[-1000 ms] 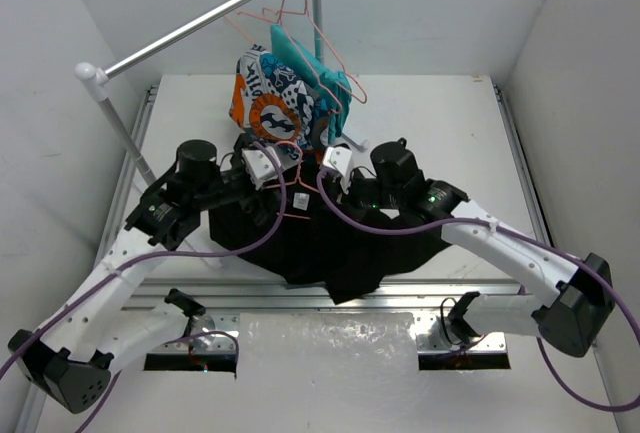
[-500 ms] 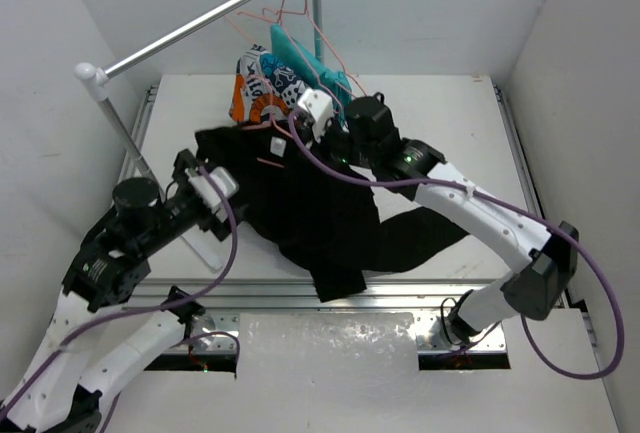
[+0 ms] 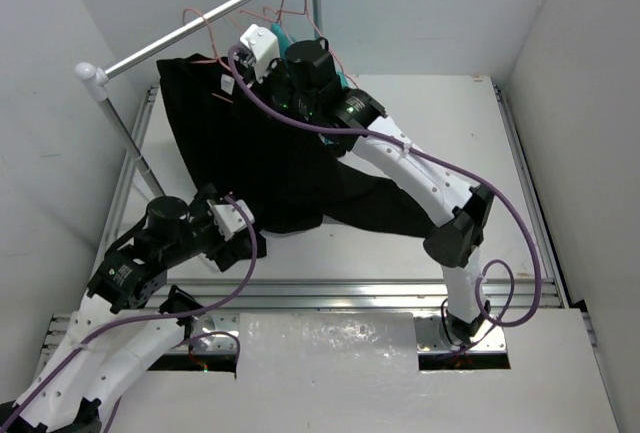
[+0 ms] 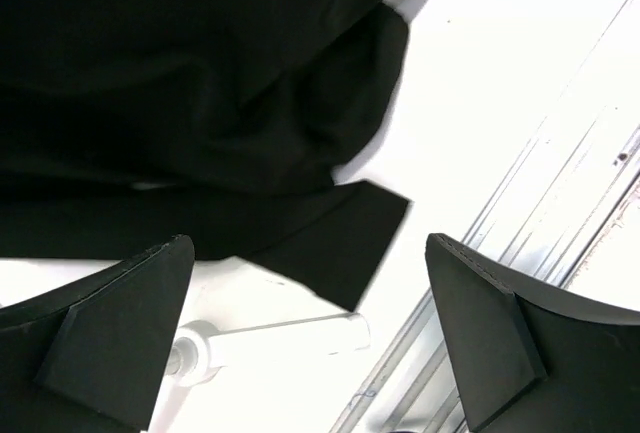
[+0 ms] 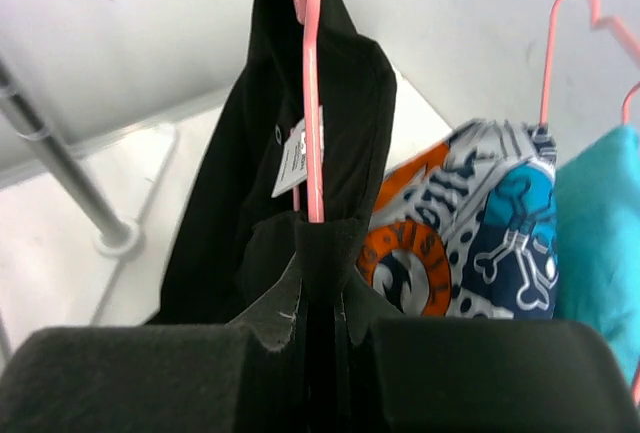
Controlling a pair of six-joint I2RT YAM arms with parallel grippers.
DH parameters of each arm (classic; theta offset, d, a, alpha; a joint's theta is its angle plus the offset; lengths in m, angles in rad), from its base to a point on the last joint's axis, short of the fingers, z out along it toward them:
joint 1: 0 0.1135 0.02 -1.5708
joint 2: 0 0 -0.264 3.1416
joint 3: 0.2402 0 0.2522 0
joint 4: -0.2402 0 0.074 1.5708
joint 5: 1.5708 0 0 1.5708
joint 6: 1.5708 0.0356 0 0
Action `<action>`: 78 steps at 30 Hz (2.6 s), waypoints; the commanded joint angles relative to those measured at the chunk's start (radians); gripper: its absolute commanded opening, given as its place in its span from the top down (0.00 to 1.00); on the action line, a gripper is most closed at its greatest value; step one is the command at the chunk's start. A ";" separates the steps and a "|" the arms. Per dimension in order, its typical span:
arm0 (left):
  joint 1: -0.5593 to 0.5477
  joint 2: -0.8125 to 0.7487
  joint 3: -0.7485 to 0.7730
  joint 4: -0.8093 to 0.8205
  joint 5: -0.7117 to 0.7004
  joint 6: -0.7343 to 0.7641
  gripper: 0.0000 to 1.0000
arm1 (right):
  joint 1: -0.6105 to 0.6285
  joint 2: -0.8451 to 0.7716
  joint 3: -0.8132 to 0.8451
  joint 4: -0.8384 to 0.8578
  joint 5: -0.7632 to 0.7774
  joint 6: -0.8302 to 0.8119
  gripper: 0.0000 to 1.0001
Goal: Place the shirt on the hanger
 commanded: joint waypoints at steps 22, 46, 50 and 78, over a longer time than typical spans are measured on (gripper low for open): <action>-0.011 -0.034 -0.079 0.059 0.052 0.001 0.01 | -0.026 0.052 -0.085 0.195 0.075 0.098 1.00; -0.004 0.111 -0.364 0.438 -0.263 -0.012 0.00 | -0.031 -0.871 -1.149 0.134 0.106 0.167 0.01; -0.001 0.146 -0.433 0.557 -0.324 -0.009 0.00 | -0.132 -0.973 -1.428 0.077 0.113 0.291 0.01; 0.030 0.189 -0.557 0.803 -0.468 -0.078 0.01 | -0.522 -1.080 -1.977 0.396 0.370 0.563 0.01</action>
